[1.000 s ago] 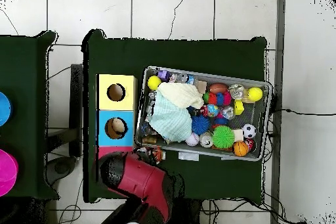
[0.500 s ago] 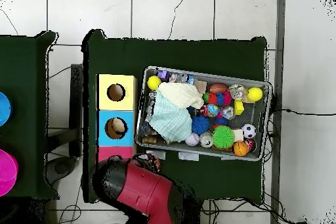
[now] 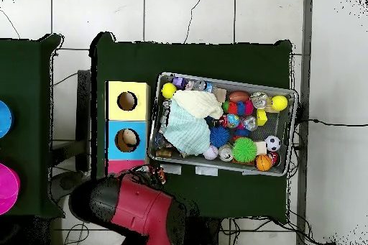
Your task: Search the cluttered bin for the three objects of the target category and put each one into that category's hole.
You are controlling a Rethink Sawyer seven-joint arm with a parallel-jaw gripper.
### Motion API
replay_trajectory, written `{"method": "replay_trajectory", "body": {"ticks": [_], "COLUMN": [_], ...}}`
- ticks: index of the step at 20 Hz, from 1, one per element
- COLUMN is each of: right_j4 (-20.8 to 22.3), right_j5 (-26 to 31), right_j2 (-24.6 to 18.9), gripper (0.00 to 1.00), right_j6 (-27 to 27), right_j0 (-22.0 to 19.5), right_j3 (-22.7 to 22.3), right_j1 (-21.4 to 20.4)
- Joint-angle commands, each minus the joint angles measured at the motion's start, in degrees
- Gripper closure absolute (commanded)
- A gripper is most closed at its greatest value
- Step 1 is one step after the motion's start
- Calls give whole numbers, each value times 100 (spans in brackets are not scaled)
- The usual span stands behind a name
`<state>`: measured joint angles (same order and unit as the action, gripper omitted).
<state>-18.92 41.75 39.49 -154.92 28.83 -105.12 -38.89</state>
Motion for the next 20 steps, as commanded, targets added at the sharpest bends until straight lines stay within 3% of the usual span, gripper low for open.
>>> {"method": "replay_trajectory", "body": {"ticks": [1, 20], "right_j4": [-288, -1054], "right_j5": [629, 715], "right_j2": [-347, -399], "gripper": [100, 100], "right_j6": [-1614, -2152], "right_j0": [141, 625], "right_j3": [384, 690], "right_j1": [280, 788]}}
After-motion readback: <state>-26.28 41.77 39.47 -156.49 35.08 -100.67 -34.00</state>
